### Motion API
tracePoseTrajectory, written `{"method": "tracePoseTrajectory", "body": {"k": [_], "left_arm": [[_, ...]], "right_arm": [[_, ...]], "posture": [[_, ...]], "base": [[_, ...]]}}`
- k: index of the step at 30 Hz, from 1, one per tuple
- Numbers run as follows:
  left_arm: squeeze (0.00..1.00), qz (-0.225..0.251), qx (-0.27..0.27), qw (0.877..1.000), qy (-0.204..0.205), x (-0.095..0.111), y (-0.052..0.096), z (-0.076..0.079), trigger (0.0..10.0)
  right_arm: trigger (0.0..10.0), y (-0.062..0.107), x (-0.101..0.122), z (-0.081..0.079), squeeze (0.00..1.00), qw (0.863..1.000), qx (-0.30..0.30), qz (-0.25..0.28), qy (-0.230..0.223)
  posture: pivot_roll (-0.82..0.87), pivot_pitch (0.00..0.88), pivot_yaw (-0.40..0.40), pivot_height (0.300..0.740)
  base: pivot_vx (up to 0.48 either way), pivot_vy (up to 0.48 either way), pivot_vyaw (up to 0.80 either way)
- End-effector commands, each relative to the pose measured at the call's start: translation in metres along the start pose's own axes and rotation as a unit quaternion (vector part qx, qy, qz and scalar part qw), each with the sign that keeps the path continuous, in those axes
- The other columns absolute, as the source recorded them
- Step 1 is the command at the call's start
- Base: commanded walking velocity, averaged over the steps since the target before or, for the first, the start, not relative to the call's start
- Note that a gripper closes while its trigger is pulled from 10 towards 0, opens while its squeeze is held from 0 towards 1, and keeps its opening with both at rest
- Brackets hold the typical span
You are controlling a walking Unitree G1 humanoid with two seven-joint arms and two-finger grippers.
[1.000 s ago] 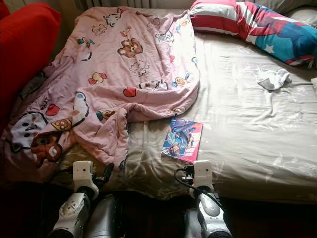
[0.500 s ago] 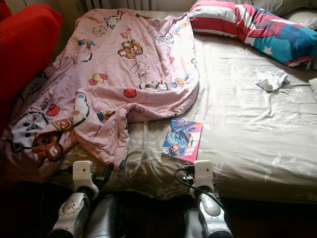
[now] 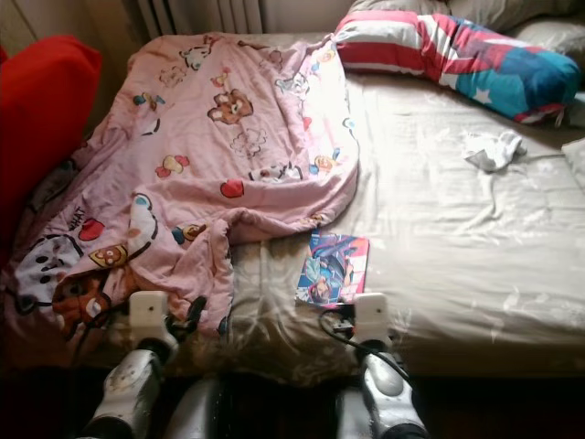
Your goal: Clean up the room
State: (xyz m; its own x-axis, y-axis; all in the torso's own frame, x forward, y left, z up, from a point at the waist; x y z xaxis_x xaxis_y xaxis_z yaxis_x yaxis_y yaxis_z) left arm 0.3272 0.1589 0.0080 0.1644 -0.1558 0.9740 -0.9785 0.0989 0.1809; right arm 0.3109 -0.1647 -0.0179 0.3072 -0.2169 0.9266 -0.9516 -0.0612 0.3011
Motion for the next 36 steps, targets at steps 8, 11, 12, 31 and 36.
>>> {"method": "tracePoseTrajectory", "body": {"k": [8,11,12,31,36], "left_arm": [[0.00,-0.019,0.011,1.000,-0.004,-0.0103,0.0063,-0.0126,10.0],[0.00,-0.018,0.010,1.000,-0.004,-0.0101,0.0062,-0.0125,10.0],[0.00,-0.018,0.010,1.000,-0.005,-0.0101,0.0062,-0.0123,10.0],[0.00,-0.008,-0.003,1.000,-0.003,-0.0044,0.0036,-0.0065,10.0],[0.00,-0.004,-0.006,1.000,-0.003,-0.0025,0.0029,-0.0054,10.0]], "right_arm": [[10.0,-0.0026,-0.0005,-0.0113,0.00,1.000,0.008,0.001,-0.012],[10.0,-0.0026,-0.0005,-0.0111,0.00,1.000,0.007,0.001,-0.012],[10.0,-0.0026,-0.0005,-0.0107,0.00,1.000,0.006,0.001,-0.012],[10.0,-0.0065,-0.0018,-0.0030,0.00,0.999,-0.026,-0.021,-0.002],[10.0,-0.0061,0.0018,-0.0049,0.00,1.000,-0.018,-0.007,-0.001]], "posture": [[-0.07,0.184,0.039,0.623],[-0.07,0.186,0.039,0.623],[-0.07,0.187,0.039,0.623],[-0.07,0.209,0.043,0.608],[-0.07,0.211,0.046,0.598]], "base": [[0.325,0.000,0.00],[0.326,0.000,0.00],[0.326,0.000,0.00],[0.062,0.000,0.00],[0.000,0.000,0.00]]}}
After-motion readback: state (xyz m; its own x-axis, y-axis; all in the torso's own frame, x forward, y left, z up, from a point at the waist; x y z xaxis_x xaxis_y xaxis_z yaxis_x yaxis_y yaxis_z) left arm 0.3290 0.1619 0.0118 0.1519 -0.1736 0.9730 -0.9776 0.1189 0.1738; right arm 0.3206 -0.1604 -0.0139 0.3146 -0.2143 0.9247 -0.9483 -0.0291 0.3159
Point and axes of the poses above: a point about 5 cm out from each wrist's last joint towards the gripper, its own y axis pointing back from the gripper into the wrist, its own x axis along the axis of the wrist's last joint, z = x × y, the point moved 4 cm from there along -y, pointing out of the wrist towards the gripper, and after that the axes turned 14 degrees about -y, right-handed, at the moved point
